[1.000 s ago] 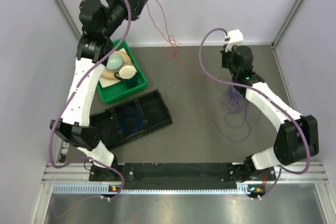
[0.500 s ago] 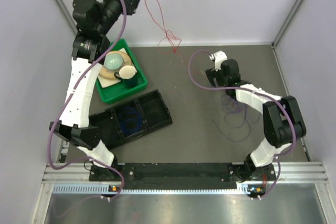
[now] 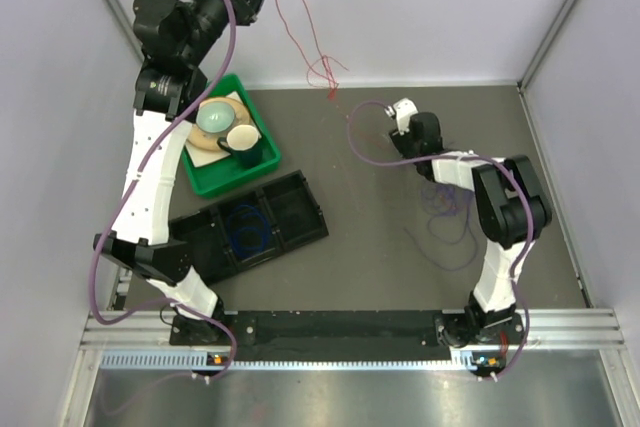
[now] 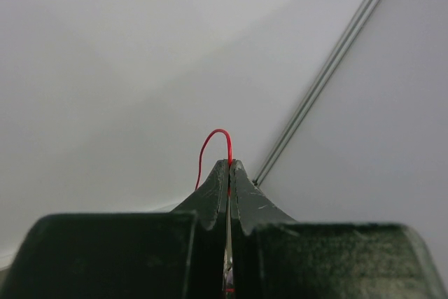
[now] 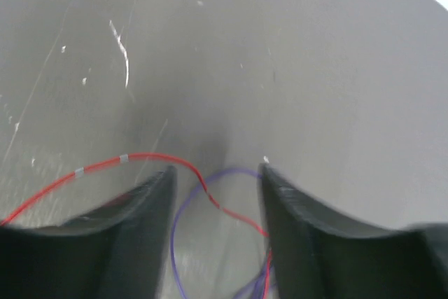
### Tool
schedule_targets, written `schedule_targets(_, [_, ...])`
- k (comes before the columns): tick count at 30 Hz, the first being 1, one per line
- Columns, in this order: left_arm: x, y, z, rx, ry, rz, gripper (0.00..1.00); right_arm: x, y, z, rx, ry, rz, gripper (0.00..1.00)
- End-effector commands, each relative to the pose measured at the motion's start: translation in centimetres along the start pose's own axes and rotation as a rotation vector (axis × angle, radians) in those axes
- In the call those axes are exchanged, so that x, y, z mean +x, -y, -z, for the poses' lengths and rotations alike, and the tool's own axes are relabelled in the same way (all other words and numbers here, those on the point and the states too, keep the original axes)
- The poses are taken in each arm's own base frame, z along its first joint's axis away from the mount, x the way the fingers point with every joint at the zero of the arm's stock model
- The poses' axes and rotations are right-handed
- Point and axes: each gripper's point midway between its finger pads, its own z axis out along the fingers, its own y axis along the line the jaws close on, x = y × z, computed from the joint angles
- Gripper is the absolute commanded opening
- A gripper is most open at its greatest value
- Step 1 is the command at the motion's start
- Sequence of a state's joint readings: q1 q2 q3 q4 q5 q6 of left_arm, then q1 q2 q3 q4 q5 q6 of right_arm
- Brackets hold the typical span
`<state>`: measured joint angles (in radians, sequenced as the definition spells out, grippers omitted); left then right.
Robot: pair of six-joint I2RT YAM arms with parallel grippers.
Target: Untangle the cables
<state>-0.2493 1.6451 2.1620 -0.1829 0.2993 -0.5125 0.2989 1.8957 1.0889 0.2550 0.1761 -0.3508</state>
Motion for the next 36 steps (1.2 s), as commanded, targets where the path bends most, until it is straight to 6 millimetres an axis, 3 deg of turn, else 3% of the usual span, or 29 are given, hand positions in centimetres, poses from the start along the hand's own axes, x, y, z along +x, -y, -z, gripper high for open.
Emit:
schedule_targets(1, [-2.4,1.5,0.8,0.034,0.060,-0.011,0.00,-4.1,0.9,-1.3,0.003,0.117,-0.029,0.27])
schedule_targets(2, [-2.6,1.7,1.1,0.033,0.065,-0.013,0.00,-4.2,0.8,-1.1,-0.003,0.126,-0.038,0.02])
schedule_targets(3, [-2.3,1.3,1.1,0.018,0.061,-0.014,0.00,-4.4,1.0,-0.9,0.007,0.139,-0.055,0.00])
schedule_targets(4, [-2.2,1.0,1.1,0.008,0.059,-0.019,0.00,-6.1,1.7,0.0,0.025,0.200,-0.078,0.00])
schedule_targets(6, [-1.6,0.5,1.3,-0.006,0.050,-0.019,0.00,-6.4,1.9,1.4,0.028,0.237,-0.114,0.00])
schedule_targets(7, [-1.3,0.3,1.3,-0.012,0.043,-0.018,0.00,-8.3,2.9,3.1,0.047,0.291,-0.133,0.00])
schedule_targets(9, [-0.1,-0.6,1.0,-0.028,0.017,-0.009,0.00,-9.4,3.5,4.8,0.063,0.344,-0.176,0.00])
schedule_targets(10, [0.3,-0.8,0.9,-0.032,0.010,-0.003,0.00,-11.3,4.6,6.9,0.077,0.405,-0.191,0.00])
schedule_targets(13, [1.7,-1.9,0.5,-0.048,-0.016,0.012,0.00,-14.2,5.9,10.2,0.081,0.480,-0.222,0.00])
schedule_targets(14, [2.2,-2.3,0.3,-0.057,-0.024,0.017,0.00,-16.5,6.9,12.8,0.085,0.550,-0.250,0.00])
schedule_targets(16, [3.4,-3.1,0.1,-0.069,-0.044,0.023,0.00,-18.6,6.7,15.1,0.021,0.594,-0.262,0.00])
schedule_targets(17, [4.2,-3.5,-0.1,-0.074,-0.062,0.029,0.00,-22.0,8.0,18.0,0.006,0.670,-0.293,0.00])
schedule_targets(18, [4.9,-3.8,-0.2,-0.076,-0.076,0.038,0.00,-22.0,7.7,18.6,-0.022,0.626,-0.316,0.00])
schedule_targets(20, [6.9,-4.7,-0.6,-0.079,-0.121,0.058,0.00,-26.1,8.9,22.6,-0.068,0.713,-0.376,0.00])
schedule_targets(22, [8.8,-5.6,-1.0,-0.084,-0.158,0.080,0.00,-28.2,9.5,26.2,-0.102,0.777,-0.425,0.00])
schedule_targets(23, [10.3,-6.2,-1.1,-0.091,-0.187,0.096,0.00,-30.2,10.5,28.7,-0.111,0.832,-0.468,0.00])
schedule_targets(25, [12.6,-6.7,-1.5,-0.072,-0.228,0.139,0.00,-31.0,10.3,30.4,-0.162,0.805,-0.488,0.00])
schedule_targets(26, [14.7,-7.6,-1.4,-0.081,-0.264,0.165,0.00,-32.9,11.0,33.0,-0.185,0.860,-0.511,0.00])
schedule_targets(28, [16.7,-7.9,-1.6,-0.058,-0.289,0.207,0.00,-34.4,10.9,35.6,-0.242,0.912,-0.515,0.00])
schedule_targets(29, [18.3,-8.4,-1.4,-0.070,-0.319,0.226,0.00,-34.7,10.9,36.1,-0.251,0.920,-0.520,0.00])
schedule_targets(32, [20.4,-8.7,-1.4,-0.056,-0.349,0.247,0.00,-34.7,10.5,36.2,-0.284,0.912,-0.533,0.00])
schedule_targets(33, [20.7,-8.8,-1.3,-0.056,-0.358,0.254,0.00,-34.5,10.0,35.6,-0.302,0.895,-0.534,0.00])
schedule_targets(36, [21.2,-8.8,-0.9,-0.059,-0.367,0.252,0.00,-32.1,7.7,31.2,-0.351,0.773,-0.562,0.00])
